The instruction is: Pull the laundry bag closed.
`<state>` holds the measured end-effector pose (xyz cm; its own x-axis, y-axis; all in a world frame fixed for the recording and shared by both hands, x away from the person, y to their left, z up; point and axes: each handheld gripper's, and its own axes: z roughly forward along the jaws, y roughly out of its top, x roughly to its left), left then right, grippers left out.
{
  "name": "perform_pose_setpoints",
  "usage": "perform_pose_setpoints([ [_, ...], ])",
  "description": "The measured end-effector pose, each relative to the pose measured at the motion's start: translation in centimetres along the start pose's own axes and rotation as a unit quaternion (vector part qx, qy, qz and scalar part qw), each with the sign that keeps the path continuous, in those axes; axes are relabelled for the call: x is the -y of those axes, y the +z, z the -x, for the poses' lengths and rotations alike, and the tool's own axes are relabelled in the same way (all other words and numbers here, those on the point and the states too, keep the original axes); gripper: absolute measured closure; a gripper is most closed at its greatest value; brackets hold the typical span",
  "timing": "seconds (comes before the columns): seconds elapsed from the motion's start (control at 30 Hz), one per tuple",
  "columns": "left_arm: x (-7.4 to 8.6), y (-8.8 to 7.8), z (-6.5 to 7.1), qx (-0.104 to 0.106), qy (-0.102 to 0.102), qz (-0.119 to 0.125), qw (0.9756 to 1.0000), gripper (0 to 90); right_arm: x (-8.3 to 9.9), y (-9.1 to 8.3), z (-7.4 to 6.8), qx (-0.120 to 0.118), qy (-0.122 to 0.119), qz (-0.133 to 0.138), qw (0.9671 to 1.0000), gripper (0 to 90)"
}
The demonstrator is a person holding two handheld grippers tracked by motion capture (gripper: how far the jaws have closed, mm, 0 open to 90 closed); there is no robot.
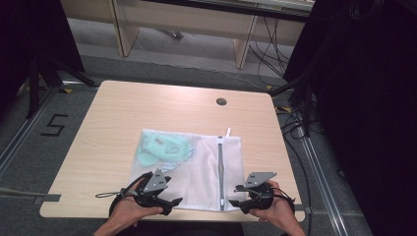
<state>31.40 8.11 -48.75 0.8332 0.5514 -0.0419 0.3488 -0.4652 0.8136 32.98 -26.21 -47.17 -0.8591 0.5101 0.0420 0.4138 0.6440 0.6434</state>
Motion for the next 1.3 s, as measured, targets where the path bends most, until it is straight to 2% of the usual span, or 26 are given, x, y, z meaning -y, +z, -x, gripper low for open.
perform_pose_setpoints([
  [0.1,-0.1,0.4,0.3,0.008,0.011,-0.007,0.9999,21.4,-0.3,0.2,-0.3,-0.014,-0.007,-0.022,0.9996,44.3],
  [0.13,-0.2,0.5,0.3,0.012,0.011,-0.010,0.9998,21.4,-0.4,0.4,-0.5,-0.016,-0.004,-0.023,0.9996,44.8],
  [0.17,-0.2,0.6,0.4,0.009,0.021,-0.007,0.9997,21.4,-0.5,0.6,-0.4,-0.021,-0.010,-0.015,0.9996,45.4],
  [0.2,-0.2,0.8,0.7,0.011,0.005,0.001,0.9999,21.5,-0.6,1.0,-0.6,-0.025,-0.014,-0.020,0.9994,45.7],
  [0.23,-0.2,0.8,0.6,0.010,0.018,-0.006,0.9998,21.6,-0.8,1.1,-0.7,-0.031,-0.011,-0.033,0.9989,46.0],
  [0.3,-0.2,1.2,0.9,0.017,0.006,-0.001,0.9998,21.6,-0.8,1.4,-0.8,-0.032,-0.018,-0.026,0.9990,46.3],
  [0.33,-0.3,1.2,1.0,0.020,0.008,-0.007,0.9997,21.8,-1.0,1.7,-0.8,-0.044,-0.036,-0.027,0.9980,47.9],
  [0.37,-0.3,1.4,1.1,0.021,0.004,-0.003,0.9998,21.8,-1.0,1.7,-0.8,-0.044,-0.036,-0.027,0.9980,47.9],
  [0.4,-0.4,1.4,1.0,0.028,0.013,-0.014,0.9994,21.8,-1.1,1.7,-0.8,-0.048,-0.038,-0.031,0.9977,48.8],
  [0.43,-0.4,1.6,1.3,0.024,0.002,-0.004,0.9997,21.8,-1.2,1.6,-0.8,-0.048,-0.041,-0.039,0.9972,49.4],
  [0.47,-0.4,1.9,1.5,0.030,0.003,0.000,0.9996,21.8,-1.2,1.7,-0.8,-0.050,-0.042,-0.038,0.9972,49.8],
  [0.5,-0.4,1.8,1.5,0.027,0.013,-0.010,0.9995,21.8,-1.3,1.8,-0.8,-0.052,-0.042,-0.041,0.9969,50.0],
  [0.6,-0.4,2.1,1.9,0.033,0.008,-0.005,0.9994,21.8,-1.4,2.1,-0.9,-0.057,-0.047,-0.047,0.9961,52.1],
  [0.7,-0.5,2.0,1.7,0.034,0.025,-0.006,0.9991,21.8,-1.5,2.4,-1.0,-0.061,-0.049,-0.053,0.9955,53.1],
  [0.73,-0.4,2.1,1.8,0.034,0.004,-0.002,0.9994,21.8,-1.6,2.5,-1.0,-0.063,-0.053,-0.055,0.9951,53.7],
  [0.77,-0.4,2.0,1.7,0.033,0.013,-0.007,0.9993,21.8,-1.7,2.6,-1.0,-0.066,-0.052,-0.057,0.9948,54.0],
  [0.8,-0.5,1.9,1.7,0.031,0.007,-0.005,0.9995,21.8,-1.7,2.8,-0.8,-0.066,-0.065,-0.052,0.9944,54.1],
  [0.87,-0.5,1.8,1.6,0.040,0.006,-0.010,0.9992,21.8,-1.8,2.9,-0.9,-0.066,-0.058,-0.059,0.9943,54.6],
  [0.97,-0.5,1.9,1.7,0.036,0.006,-0.001,0.9993,21.8,-1.9,3.1,-0.9,-0.070,-0.063,-0.062,0.9936,55.2],
  [1.0,-0.6,1.8,1.6,0.034,0.013,-0.005,0.9993,21.8,-2.0,3.2,-0.8,-0.073,-0.070,-0.061,0.9929,55.4],
  [1.03,-0.5,1.8,1.6,0.034,0.021,-0.002,0.9992,21.7,-2.0,3.2,-0.9,-0.071,-0.064,-0.065,0.9932,55.4],
  [1.1,-0.5,1.9,1.8,0.034,0.004,-0.002,0.9994,21.7,-2.1,3.4,-0.9,-0.071,-0.068,-0.070,0.9927,55.8],
  [1.13,-0.5,1.8,1.7,0.035,0.011,-0.008,0.9993,21.7,-2.1,3.5,-0.8,-0.076,-0.075,-0.064,0.9922,56.0],
  [1.23,-0.4,1.8,1.8,0.033,0.003,-0.004,0.9994,21.7,-2.2,3.7,-0.9,-0.080,-0.070,-0.077,0.9914,56.8],
  [1.27,-0.5,1.8,1.6,0.032,0.020,-0.005,0.9993,21.7,-2.3,3.7,-0.9,-0.080,-0.074,-0.079,0.9909,57.5],
  [1.3,-0.5,1.8,1.6,0.030,0.021,-0.007,0.9993,21.7,-2.3,3.7,-0.9,-0.080,-0.074,-0.079,0.9909,57.5],
])
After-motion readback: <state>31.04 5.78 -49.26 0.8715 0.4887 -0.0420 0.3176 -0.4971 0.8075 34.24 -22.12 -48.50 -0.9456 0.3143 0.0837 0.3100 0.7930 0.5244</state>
